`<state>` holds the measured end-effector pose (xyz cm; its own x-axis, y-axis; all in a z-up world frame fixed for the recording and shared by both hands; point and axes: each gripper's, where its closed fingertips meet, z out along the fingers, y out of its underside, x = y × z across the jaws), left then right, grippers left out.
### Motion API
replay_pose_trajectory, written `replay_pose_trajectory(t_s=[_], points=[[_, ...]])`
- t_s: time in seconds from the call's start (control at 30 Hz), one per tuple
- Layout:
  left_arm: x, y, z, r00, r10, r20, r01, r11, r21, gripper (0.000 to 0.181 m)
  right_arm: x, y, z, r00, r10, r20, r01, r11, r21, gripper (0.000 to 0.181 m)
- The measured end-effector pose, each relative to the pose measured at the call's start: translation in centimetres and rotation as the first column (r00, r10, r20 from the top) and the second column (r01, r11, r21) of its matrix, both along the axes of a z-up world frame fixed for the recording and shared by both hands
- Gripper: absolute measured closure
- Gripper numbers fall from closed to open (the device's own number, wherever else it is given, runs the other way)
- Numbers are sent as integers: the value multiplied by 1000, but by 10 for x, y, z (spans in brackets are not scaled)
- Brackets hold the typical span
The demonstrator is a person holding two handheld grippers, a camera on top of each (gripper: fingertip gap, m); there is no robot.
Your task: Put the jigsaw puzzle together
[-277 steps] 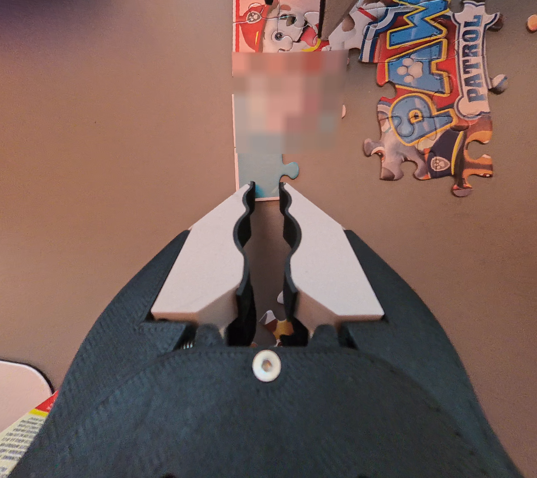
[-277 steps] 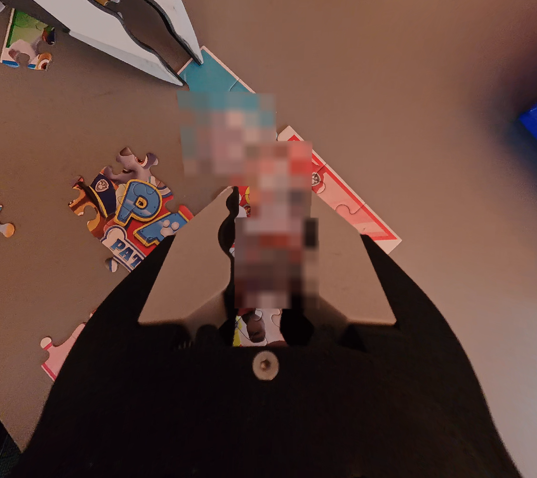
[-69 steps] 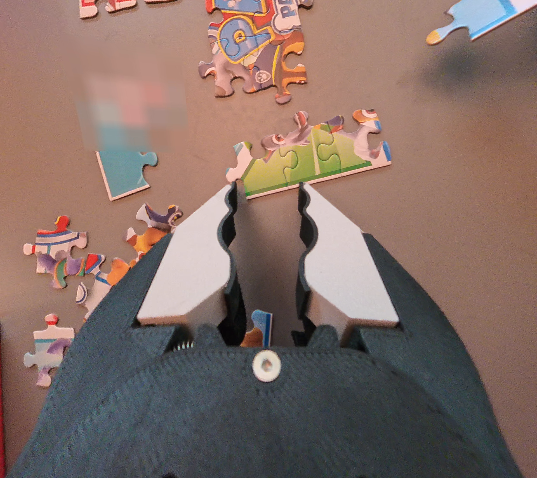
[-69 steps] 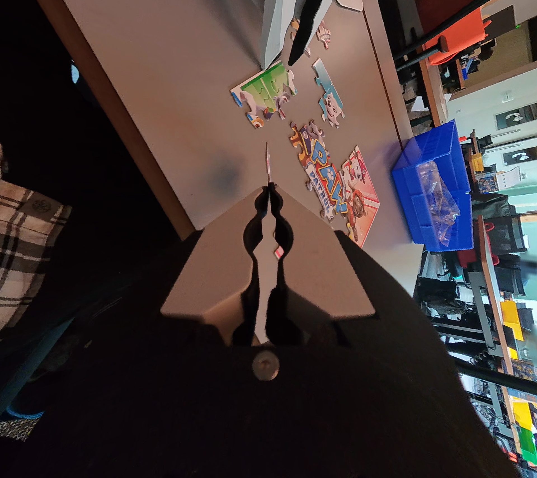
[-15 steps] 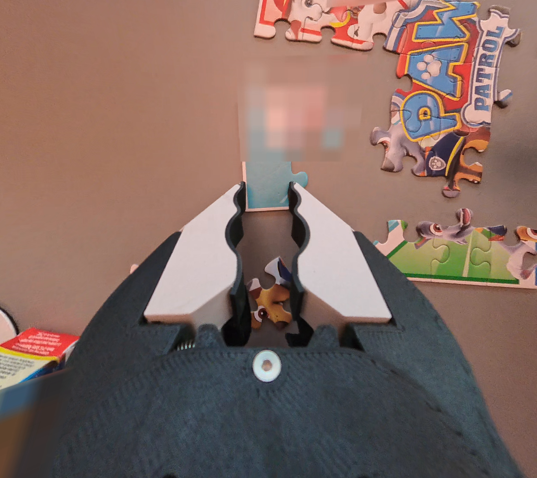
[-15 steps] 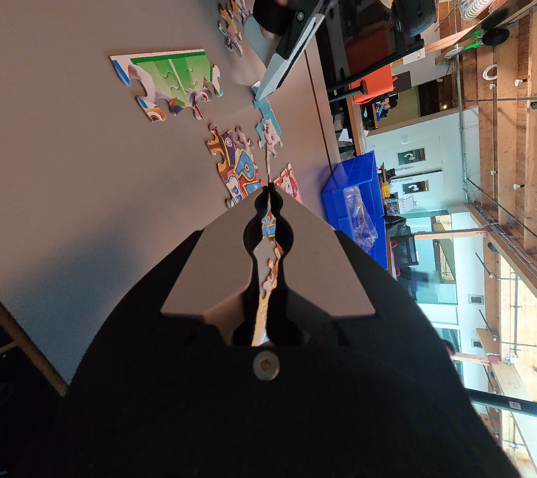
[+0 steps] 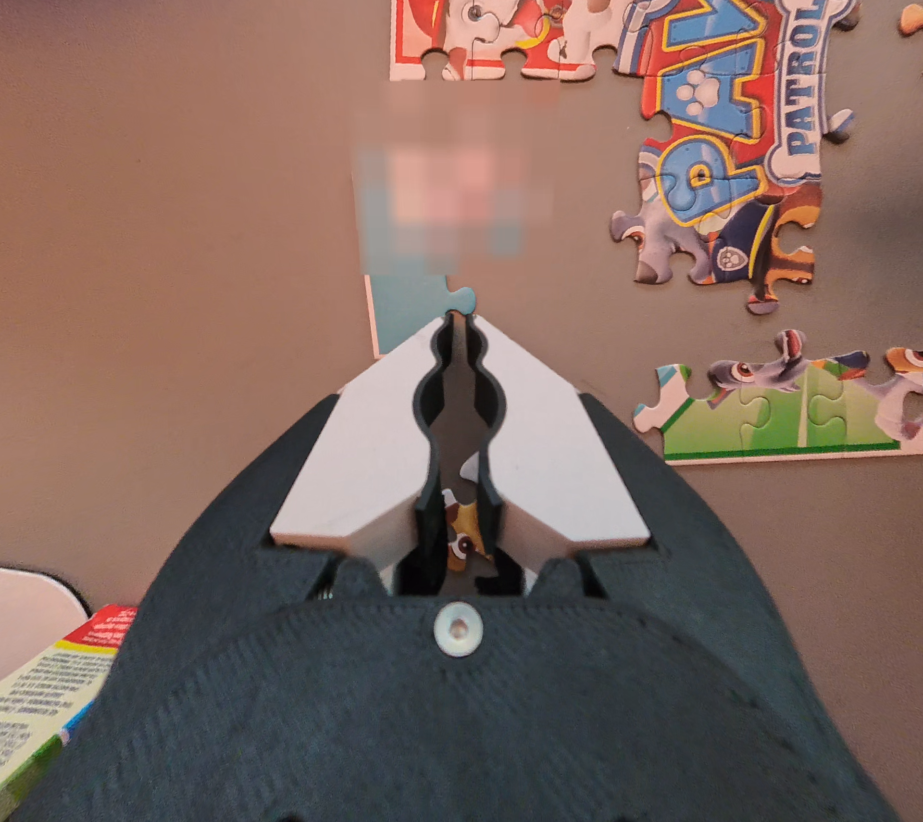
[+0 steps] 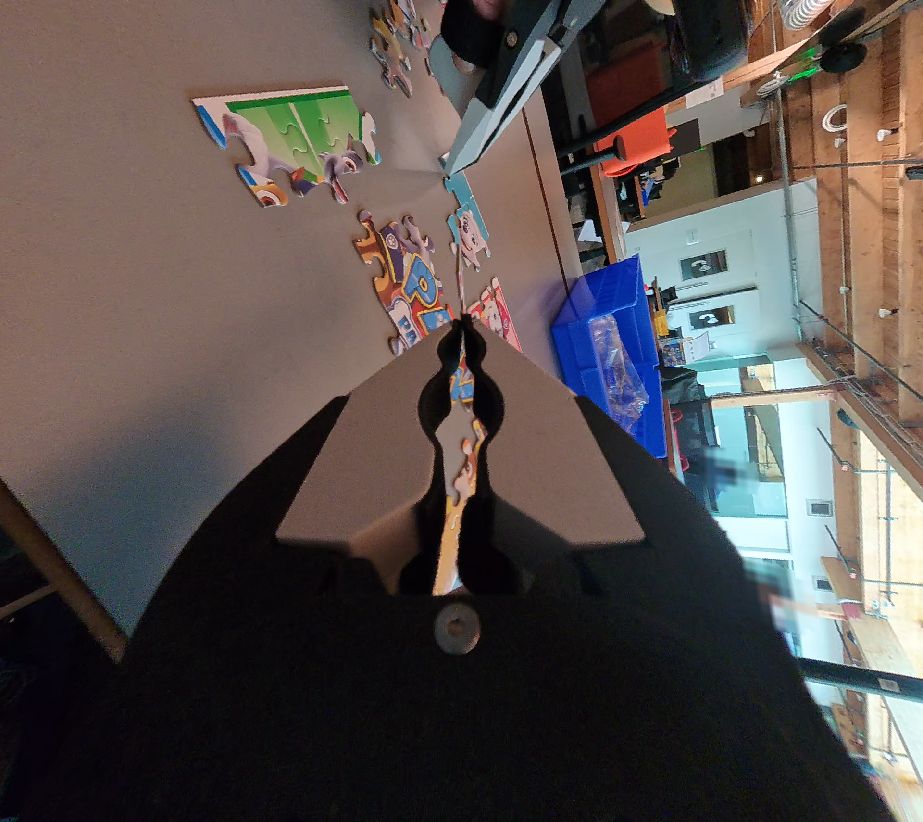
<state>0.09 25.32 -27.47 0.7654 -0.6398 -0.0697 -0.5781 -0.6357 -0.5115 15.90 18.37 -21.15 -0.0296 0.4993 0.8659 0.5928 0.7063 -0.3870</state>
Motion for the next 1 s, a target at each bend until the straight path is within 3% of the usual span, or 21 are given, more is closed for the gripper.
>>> replay_pose_trajectory(t_s=[0.2, 0.3, 0.43, 0.6, 0.7, 0.77, 0.87, 1.0], points=[[3, -8, 19, 999, 26, 47, -28, 999, 43, 167, -14, 11, 11, 1000, -29, 2, 28, 989, 143, 181], [31, -21, 41, 972, -8, 234, -4, 999, 51, 158, -21, 15, 12, 999, -34, 5, 32, 985, 171, 181], [74, -45, 66, 877, -47, 478, 32, 999, 40, 151, -25, 27, 17, 998, -69, -13, 70, 979, 192, 181], [117, -59, 76, 721, -26, 692, 39, 999, -3, 145, -30, 28, 20, 998, -66, -25, 69, 975, 209, 181], [125, -53, 83, 615, 26, 788, -17, 1000, -20, 146, -34, 24, 21, 998, -60, -30, 65, 973, 223, 181], [123, -49, 86, 552, 45, 833, -52, 998, -19, 160, -35, 23, 23, 997, -60, -38, 67, 972, 225, 181], [122, -51, 87, 497, 48, 867, -43, 999, -30, 171, -36, 20, 23, 998, -54, -39, 61, 971, 229, 181], [121, -53, 90, 490, 31, 871, -28, 999, -20, 178, -39, 16, 20, 999, -39, -29, 44, 973, 226, 181]])
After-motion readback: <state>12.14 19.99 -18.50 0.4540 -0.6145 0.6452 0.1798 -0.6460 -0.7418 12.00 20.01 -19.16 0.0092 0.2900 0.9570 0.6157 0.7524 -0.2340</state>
